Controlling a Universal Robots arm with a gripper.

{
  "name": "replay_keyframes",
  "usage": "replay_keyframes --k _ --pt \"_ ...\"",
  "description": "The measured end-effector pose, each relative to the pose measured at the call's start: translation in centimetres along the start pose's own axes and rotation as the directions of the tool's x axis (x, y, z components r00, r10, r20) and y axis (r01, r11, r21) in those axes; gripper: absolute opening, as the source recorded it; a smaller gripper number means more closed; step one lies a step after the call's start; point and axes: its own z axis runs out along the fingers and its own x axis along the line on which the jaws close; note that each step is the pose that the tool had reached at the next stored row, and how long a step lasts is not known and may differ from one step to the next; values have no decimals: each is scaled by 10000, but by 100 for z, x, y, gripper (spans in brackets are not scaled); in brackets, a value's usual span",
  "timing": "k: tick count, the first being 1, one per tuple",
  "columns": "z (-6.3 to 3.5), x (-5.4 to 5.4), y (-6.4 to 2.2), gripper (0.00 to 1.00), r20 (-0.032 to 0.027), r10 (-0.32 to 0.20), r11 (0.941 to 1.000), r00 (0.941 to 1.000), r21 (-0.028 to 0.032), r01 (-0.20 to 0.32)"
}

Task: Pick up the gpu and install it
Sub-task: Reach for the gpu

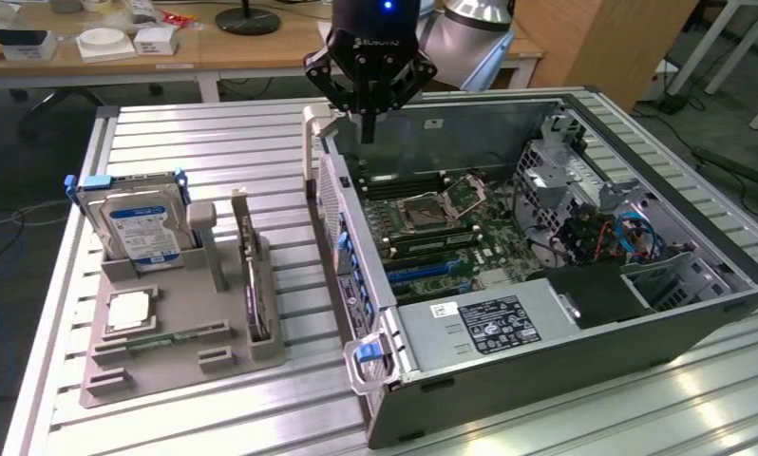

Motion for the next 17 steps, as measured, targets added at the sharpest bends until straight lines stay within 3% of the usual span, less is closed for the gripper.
replay_keyframes --k 17 --pt "-5 212 -19 10 1 0 10000 10000 0 0"
